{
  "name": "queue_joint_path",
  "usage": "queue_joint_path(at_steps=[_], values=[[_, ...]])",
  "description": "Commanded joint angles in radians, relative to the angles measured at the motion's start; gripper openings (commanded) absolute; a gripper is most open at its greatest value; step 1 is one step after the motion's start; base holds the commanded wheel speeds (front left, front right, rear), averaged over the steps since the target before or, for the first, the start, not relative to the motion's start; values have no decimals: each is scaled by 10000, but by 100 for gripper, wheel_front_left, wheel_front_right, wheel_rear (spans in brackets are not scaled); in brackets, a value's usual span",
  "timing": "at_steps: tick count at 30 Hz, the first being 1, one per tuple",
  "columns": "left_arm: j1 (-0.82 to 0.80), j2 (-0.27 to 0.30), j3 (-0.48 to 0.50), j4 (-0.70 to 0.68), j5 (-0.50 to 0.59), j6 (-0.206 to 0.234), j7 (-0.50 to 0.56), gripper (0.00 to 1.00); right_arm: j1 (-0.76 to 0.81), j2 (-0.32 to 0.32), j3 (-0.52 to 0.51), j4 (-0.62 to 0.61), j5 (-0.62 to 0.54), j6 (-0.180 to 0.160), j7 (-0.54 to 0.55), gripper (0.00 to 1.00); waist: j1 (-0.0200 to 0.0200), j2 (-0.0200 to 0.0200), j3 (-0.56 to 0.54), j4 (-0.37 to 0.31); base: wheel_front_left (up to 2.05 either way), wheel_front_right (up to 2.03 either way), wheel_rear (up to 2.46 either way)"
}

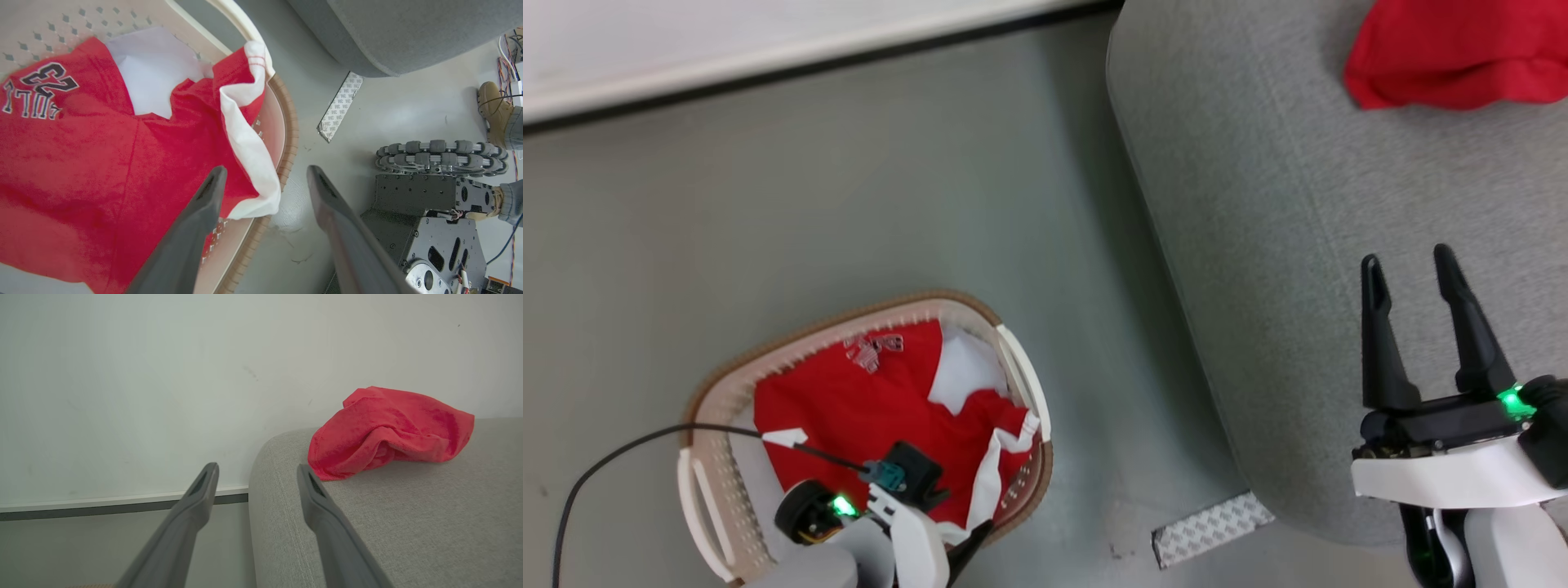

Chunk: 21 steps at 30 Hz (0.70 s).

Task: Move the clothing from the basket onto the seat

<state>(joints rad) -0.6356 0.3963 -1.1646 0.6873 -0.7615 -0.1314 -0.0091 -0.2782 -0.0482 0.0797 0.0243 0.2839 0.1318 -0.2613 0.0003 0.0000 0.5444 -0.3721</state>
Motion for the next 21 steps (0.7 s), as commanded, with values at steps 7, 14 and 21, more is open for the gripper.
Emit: queue_joint_path(at_steps=[7, 14, 21], values=[[-705, 136, -791, -116, -787, 6, 49, 100, -266, -16, -268, -407, -105, -22, -25, 100, -3, 0, 1107, 93, 0, 0, 0], [-1141, 187, -1078, 63, -862, 6, 10, 100, -228, -15, -442, -670, -138, -22, -26, 100, -3, 0, 1704, 78, 0, 0, 0], [-1411, -14, -1133, 711, -559, 6, -313, 100, -238, -13, -499, -931, 8, -22, -26, 100, -3, 0, 2190, 12, 0, 0, 0]])
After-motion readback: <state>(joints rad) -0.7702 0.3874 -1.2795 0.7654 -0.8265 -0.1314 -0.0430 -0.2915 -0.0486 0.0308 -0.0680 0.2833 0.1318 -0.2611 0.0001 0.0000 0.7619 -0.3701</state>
